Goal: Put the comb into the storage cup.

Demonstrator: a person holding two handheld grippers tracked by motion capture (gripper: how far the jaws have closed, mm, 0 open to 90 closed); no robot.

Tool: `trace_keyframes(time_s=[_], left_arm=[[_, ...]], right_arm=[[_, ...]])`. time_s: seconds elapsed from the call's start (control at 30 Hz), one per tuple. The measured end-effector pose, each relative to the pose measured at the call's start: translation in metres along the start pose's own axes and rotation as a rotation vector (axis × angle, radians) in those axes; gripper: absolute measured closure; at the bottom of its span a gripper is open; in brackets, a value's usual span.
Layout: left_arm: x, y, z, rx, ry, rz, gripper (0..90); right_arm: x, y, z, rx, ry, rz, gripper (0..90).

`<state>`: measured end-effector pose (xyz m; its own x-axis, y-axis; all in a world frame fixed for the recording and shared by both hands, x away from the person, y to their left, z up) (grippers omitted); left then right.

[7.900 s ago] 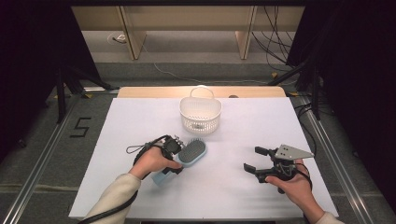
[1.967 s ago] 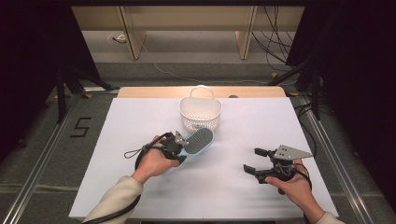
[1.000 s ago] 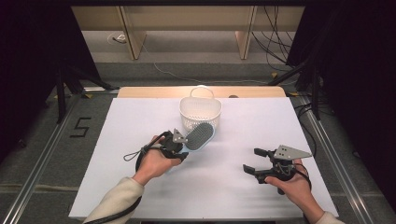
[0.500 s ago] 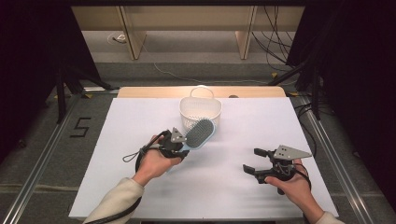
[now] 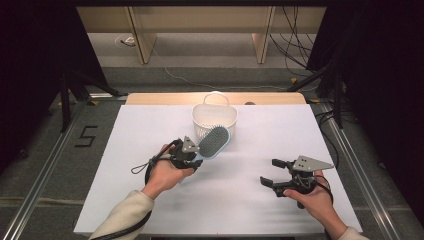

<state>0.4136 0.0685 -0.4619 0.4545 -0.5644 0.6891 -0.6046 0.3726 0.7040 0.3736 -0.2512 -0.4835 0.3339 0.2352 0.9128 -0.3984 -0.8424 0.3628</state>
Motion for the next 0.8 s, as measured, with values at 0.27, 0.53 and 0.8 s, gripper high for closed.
trace_keyframes(time_s=[0.27, 0.53, 0.8], left_arm=[[0.0, 0.0, -0.0005, -0.004, 0.004, 0.003, 69.6], [0.0026, 0.0025, -0.0024, 0.0, 0.018, 0.033, 69.6], [0.005, 0.0044, -0.0034, 0.007, 0.03, 0.068, 69.6]], right_arm=[[-0.0002, -0.0001, 0.0, 0.001, 0.0, -0.002, 16.2], [-0.0003, -0.0001, -0.0001, 0.001, 0.001, -0.002, 16.2], [-0.0002, -0.0003, -0.0002, 0.003, 0.001, -0.002, 16.2]])
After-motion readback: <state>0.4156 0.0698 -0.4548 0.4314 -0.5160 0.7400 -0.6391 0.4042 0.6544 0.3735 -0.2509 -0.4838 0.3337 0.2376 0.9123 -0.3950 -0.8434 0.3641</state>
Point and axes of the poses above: each handheld gripper's, and its own axes: y roughly backward along the jaws, x roughly out of its top, z roughly to its right, the point moved 4 cm from there along -y, roughly forward along the jaws, and after that the axes turned 8 degrees about x, right-handed, at the moved point
